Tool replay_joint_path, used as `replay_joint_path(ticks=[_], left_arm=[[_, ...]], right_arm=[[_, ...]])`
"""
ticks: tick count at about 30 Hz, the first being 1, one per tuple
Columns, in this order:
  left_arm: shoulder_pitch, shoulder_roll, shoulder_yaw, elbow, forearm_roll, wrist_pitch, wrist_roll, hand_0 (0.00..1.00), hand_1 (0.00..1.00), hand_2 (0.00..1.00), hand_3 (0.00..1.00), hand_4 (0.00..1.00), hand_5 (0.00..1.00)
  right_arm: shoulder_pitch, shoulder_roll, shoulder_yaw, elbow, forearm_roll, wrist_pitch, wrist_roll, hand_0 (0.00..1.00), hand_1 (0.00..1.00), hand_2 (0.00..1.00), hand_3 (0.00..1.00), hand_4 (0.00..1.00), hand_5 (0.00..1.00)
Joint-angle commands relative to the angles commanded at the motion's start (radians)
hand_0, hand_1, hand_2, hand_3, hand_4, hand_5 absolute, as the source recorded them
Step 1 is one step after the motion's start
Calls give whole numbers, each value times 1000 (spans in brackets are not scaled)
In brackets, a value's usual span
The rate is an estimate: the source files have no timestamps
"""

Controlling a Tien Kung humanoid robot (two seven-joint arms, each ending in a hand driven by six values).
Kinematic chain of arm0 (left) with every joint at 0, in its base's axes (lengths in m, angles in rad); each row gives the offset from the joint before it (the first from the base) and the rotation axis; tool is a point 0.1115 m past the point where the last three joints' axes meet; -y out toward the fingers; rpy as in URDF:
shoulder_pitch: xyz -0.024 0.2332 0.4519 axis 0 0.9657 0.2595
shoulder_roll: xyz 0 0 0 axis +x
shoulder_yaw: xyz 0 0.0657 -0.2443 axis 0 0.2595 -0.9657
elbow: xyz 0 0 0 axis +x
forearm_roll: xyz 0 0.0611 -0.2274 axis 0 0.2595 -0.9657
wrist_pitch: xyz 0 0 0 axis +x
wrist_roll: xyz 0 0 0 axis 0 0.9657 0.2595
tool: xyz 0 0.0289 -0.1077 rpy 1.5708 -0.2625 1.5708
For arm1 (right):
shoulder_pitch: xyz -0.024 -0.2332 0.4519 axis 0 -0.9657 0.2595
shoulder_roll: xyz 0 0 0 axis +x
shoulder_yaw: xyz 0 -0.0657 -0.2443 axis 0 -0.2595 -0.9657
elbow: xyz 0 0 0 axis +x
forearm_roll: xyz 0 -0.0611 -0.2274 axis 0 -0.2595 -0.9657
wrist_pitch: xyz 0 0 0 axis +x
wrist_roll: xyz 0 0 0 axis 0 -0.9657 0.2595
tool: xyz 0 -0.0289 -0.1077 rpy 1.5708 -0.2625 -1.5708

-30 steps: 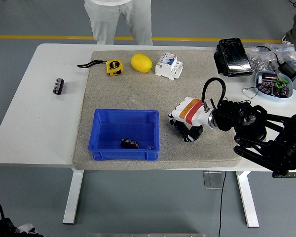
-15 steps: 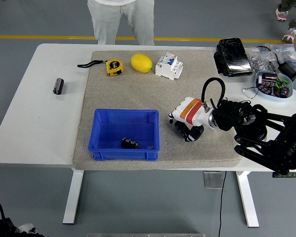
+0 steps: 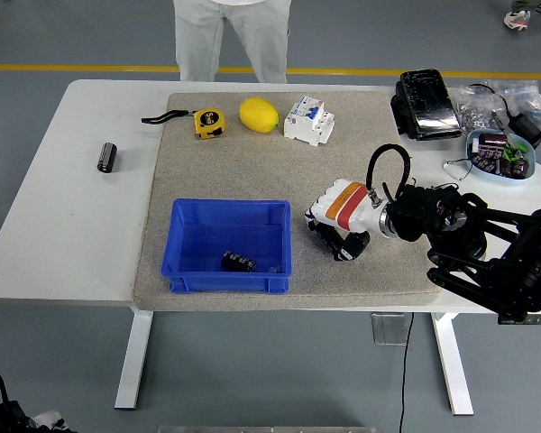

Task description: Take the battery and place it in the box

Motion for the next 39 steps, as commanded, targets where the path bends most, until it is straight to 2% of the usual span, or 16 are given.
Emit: replay_joint_path(ticks=[15, 25, 33, 39], left_arm=[[-2, 7, -4, 1, 4, -4, -2, 760, 766, 809, 644, 676, 533], [-1, 9, -10, 2, 6, -6, -2, 759, 765, 804, 641, 676, 533], [2, 12, -14, 3, 9, -11, -2, 758, 764, 802, 642, 676, 533], [5, 13, -20, 3, 12, -15, 0, 758, 758, 799, 641, 675, 530]], right_arm=[[10, -18, 27, 37, -1, -4, -2, 394, 451, 526, 607, 817, 135], [38, -30, 83, 143, 2, -9, -21, 399, 450, 526, 601, 809, 120], [64, -12, 124, 209, 24, -22, -36, 399, 449, 524, 599, 806, 118], [75, 32, 105, 237, 44, -35, -43, 397, 449, 523, 599, 806, 117]])
